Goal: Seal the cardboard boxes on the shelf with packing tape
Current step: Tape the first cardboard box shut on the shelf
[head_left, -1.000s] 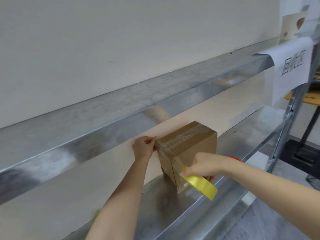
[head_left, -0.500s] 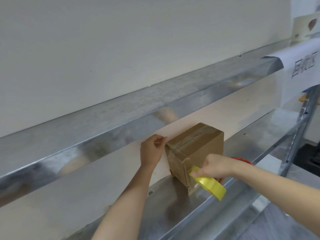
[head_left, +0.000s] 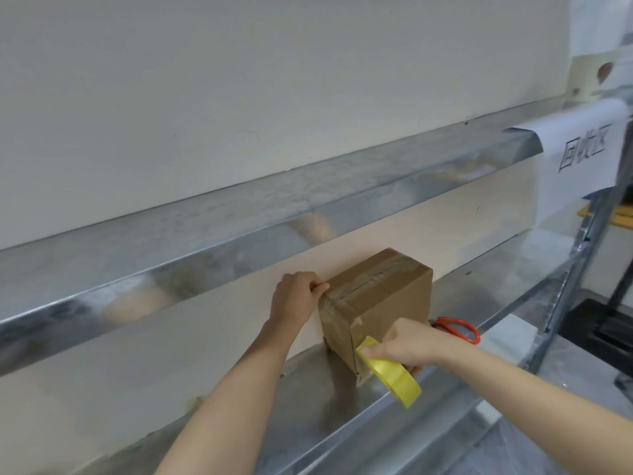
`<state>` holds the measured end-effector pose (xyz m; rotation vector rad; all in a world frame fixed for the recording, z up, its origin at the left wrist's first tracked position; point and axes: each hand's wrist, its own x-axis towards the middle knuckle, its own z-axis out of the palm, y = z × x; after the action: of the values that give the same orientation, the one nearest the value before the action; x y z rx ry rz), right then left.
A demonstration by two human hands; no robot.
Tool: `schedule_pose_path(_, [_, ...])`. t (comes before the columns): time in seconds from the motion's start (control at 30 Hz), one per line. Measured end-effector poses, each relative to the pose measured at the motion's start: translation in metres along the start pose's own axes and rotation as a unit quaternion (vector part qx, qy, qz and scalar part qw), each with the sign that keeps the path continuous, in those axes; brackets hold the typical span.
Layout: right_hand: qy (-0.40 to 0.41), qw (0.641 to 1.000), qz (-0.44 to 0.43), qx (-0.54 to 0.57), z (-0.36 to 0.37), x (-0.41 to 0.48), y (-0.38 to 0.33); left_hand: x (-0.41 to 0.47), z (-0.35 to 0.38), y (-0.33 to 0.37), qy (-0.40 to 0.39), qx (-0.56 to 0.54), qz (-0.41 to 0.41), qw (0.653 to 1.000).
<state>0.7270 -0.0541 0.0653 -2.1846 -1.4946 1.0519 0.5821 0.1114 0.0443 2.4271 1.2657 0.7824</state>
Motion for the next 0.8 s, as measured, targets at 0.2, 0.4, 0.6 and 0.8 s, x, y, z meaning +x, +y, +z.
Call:
schedule_pose_path(0.2, [-0.006,1.0,-0.009,0.005,0.002,0.001,0.003,-0.01,0.002,-0.003,-0.055,-0.025,-0.033,0.998])
schedule_pose_path(0.4, [-0.008,1.0,-0.014,0.01,0.002,0.001,0.008,-0.02,0.002,0.006,-0.068,-0.037,-0.058,0.995])
schedule_pose_path(0.6, [-0.013,1.0,-0.02,0.011,-0.002,-0.001,0.011,-0.029,0.009,0.005,-0.005,-0.018,0.008,1.0])
schedule_pose_path(0.8, [0.031,0.999,-0.039,-0.007,-0.008,0.006,0.01,-0.029,0.016,0.02,0.038,-0.053,-0.049,0.997])
